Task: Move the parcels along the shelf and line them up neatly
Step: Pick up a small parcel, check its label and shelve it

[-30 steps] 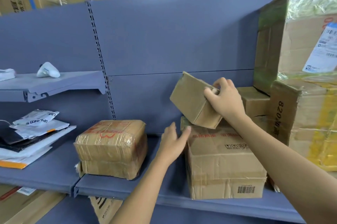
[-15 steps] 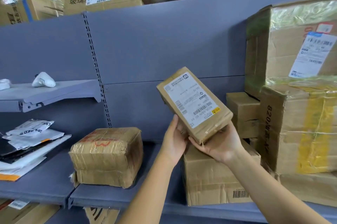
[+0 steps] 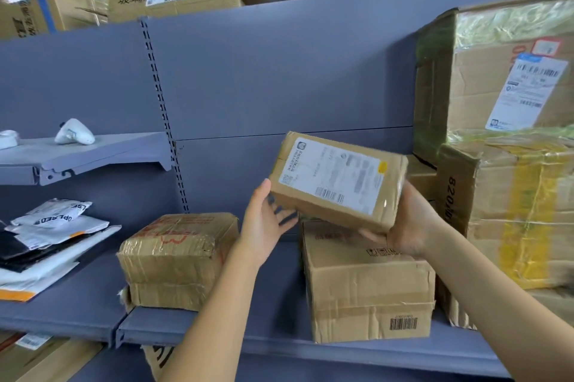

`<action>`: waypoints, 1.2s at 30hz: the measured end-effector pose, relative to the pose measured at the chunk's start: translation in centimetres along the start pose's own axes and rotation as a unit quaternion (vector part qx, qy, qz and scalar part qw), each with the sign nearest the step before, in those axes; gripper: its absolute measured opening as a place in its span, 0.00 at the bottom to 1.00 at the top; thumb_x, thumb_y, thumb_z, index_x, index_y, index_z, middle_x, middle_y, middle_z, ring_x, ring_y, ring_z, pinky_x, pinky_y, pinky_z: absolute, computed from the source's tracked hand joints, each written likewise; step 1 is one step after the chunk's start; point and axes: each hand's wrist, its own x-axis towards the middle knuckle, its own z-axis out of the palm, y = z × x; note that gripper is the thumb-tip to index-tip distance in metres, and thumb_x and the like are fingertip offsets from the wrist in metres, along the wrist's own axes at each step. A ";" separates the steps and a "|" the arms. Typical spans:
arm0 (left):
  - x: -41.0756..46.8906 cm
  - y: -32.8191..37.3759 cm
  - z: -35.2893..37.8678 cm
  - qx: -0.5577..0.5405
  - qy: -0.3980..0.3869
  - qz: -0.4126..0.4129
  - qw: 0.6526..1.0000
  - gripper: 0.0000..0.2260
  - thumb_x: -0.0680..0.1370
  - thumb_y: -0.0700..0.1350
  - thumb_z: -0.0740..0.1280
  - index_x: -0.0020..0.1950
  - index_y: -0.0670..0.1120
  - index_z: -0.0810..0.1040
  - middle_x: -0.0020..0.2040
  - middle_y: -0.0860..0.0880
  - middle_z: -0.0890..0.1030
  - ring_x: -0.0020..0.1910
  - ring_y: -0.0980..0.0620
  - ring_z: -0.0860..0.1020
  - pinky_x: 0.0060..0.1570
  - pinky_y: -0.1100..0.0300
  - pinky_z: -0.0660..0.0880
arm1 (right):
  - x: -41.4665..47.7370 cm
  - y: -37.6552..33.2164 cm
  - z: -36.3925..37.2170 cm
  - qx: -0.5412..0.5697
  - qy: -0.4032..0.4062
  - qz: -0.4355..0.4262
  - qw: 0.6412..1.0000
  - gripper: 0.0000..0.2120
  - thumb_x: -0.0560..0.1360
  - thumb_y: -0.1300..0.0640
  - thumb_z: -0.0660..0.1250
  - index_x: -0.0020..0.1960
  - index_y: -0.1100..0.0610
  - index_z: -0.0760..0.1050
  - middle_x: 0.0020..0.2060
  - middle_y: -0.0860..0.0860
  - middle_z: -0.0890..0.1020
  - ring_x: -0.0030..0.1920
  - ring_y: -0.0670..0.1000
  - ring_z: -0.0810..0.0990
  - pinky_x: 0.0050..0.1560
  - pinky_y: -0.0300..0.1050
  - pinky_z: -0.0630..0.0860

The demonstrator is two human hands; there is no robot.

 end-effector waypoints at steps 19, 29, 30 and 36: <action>-2.7 -6.5 7.4 -0.084 0.049 0.044 0.994 0.46 0.58 0.59 0.75 0.69 0.67 0.52 0.65 0.53 0.76 0.67 0.53 0.72 0.70 0.51 0.63 | 1.9 5.2 3.3 -0.072 -0.099 -0.332 0.935 0.54 0.60 0.49 0.77 0.76 0.36 0.48 0.70 0.44 0.70 0.67 0.49 0.74 0.68 0.61 0.69; -1.6 -1.6 -1.0 -0.118 0.146 0.051 0.981 0.29 0.74 0.58 0.59 0.74 0.53 0.58 0.73 0.43 0.65 0.69 0.40 0.68 0.69 0.43 0.63 | 1.0 2.1 -1.3 -0.187 -0.110 -0.341 0.915 0.44 0.62 0.46 0.71 0.75 0.48 0.60 0.68 0.51 0.74 0.67 0.55 0.74 0.66 0.61 0.71; -1.6 -1.4 -1.3 -0.110 0.139 0.054 0.983 0.33 0.70 0.59 0.61 0.74 0.53 0.58 0.73 0.43 0.66 0.68 0.40 0.69 0.69 0.44 0.64 | 0.9 2.2 -1.5 -0.189 -0.109 -0.338 0.915 0.44 0.62 0.45 0.71 0.75 0.47 0.60 0.68 0.50 0.74 0.67 0.55 0.74 0.64 0.60 0.72; -1.4 -1.4 -1.0 -0.022 0.061 0.038 0.997 0.37 0.60 0.64 0.76 0.65 0.53 0.69 0.64 0.48 0.75 0.62 0.48 0.75 0.63 0.50 0.69 | 1.0 2.4 -2.1 -0.200 -0.098 -0.327 0.919 0.51 0.56 0.36 0.77 0.74 0.43 0.60 0.70 0.50 0.71 0.67 0.56 0.74 0.65 0.63 0.71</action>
